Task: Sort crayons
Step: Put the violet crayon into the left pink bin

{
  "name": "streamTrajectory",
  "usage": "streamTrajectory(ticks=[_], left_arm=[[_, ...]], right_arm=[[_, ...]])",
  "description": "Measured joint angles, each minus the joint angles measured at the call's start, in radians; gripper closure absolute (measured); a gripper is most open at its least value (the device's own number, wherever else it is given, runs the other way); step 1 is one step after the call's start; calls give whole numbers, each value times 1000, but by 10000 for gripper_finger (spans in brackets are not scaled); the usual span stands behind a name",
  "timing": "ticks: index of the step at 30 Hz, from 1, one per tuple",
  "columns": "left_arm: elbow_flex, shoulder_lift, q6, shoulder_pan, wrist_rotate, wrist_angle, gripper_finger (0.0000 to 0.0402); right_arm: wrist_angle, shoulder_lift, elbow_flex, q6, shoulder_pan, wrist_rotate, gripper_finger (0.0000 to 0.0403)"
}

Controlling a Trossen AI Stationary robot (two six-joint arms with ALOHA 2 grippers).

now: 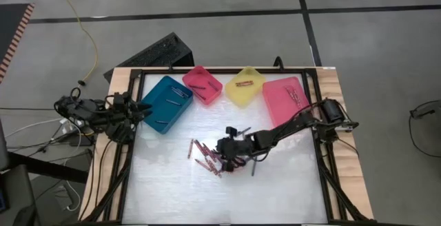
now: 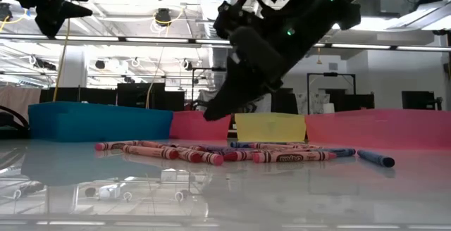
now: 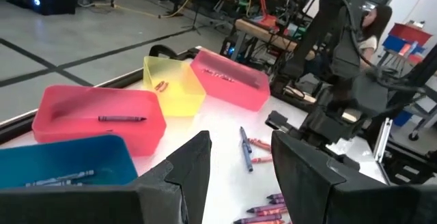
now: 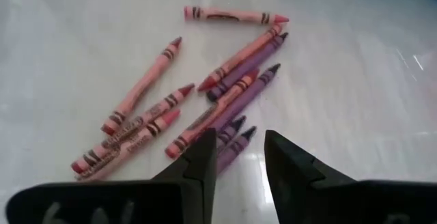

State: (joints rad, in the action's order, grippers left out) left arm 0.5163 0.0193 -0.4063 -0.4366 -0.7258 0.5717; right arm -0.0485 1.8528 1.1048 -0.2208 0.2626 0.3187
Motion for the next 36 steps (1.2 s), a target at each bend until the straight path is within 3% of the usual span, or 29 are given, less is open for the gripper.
streamTrajectory(ticks=[15,26,36], left_arm=[[0,0,-53,0,-22,24,256],[0,0,-69,0,-23,23,256],[0,0,-81,0,-23,22,256]], right_arm=[[78,24,1,-97,23,51,283],[4,100,4,-123,35,52,283],[50,97,4,-142,33,93,284]])
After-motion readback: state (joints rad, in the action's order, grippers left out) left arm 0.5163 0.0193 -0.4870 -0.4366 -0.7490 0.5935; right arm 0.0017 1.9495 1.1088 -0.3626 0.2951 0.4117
